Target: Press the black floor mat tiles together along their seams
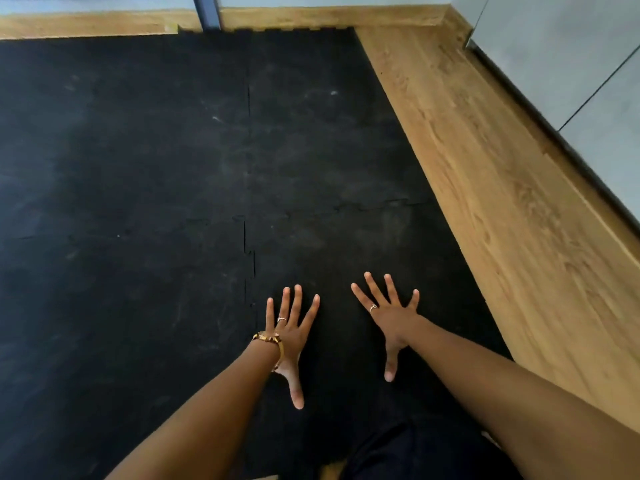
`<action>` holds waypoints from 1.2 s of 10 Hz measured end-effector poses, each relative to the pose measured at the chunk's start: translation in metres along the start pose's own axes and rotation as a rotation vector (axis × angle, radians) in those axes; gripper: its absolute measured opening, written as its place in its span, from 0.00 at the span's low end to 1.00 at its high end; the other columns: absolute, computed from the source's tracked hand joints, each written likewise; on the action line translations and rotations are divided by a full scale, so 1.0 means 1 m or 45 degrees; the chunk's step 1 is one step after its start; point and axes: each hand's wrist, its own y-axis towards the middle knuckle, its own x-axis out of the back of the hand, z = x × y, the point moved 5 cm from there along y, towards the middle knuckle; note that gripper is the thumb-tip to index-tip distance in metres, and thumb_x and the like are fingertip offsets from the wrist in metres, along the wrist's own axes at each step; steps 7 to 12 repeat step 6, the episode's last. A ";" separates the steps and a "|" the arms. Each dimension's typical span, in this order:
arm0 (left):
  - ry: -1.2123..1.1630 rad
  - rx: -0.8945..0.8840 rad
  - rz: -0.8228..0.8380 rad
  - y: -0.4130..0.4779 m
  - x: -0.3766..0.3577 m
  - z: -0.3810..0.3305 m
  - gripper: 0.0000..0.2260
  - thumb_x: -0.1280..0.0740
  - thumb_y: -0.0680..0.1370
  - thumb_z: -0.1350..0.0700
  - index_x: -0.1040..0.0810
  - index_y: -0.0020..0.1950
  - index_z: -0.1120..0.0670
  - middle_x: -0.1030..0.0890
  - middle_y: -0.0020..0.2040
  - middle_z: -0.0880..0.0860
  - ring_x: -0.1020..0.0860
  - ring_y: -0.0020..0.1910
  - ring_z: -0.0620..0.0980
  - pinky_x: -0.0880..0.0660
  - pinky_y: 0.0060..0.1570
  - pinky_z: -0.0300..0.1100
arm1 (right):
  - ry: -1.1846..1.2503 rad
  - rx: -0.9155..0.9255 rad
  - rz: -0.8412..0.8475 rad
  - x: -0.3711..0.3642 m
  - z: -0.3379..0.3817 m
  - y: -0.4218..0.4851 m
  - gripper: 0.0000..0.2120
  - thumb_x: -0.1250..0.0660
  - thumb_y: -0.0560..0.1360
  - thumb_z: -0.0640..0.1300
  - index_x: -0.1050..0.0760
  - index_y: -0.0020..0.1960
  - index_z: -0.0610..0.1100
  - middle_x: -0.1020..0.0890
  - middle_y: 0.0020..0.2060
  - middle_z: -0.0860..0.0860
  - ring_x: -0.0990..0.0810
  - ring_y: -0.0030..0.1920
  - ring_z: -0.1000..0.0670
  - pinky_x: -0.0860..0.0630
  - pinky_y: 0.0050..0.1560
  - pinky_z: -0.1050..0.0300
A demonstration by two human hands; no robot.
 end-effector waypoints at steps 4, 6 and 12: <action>0.186 0.143 -0.009 0.009 0.092 -0.017 0.54 0.26 0.65 0.37 0.58 0.78 0.51 0.55 0.78 0.58 0.57 0.76 0.64 0.49 0.72 0.60 | 0.199 -0.154 -0.252 0.027 -0.014 -0.017 0.58 0.23 0.68 0.48 0.66 0.77 0.47 0.62 0.78 0.49 0.63 0.77 0.42 0.55 0.72 0.31; 0.538 0.183 -0.855 -0.047 0.269 -0.043 0.40 0.44 0.79 0.40 0.67 0.76 0.56 0.63 0.78 0.58 0.64 0.76 0.59 0.64 0.72 0.57 | -0.036 -0.359 -1.013 0.179 -0.070 -0.129 0.46 0.34 0.76 0.46 0.66 0.77 0.41 0.61 0.78 0.46 0.65 0.77 0.43 0.61 0.74 0.41; 0.538 0.183 -0.855 -0.047 0.269 -0.043 0.40 0.44 0.79 0.40 0.67 0.76 0.56 0.63 0.78 0.58 0.64 0.76 0.59 0.64 0.72 0.57 | -0.036 -0.359 -1.013 0.179 -0.070 -0.129 0.46 0.34 0.76 0.46 0.66 0.77 0.41 0.61 0.78 0.46 0.65 0.77 0.43 0.61 0.74 0.41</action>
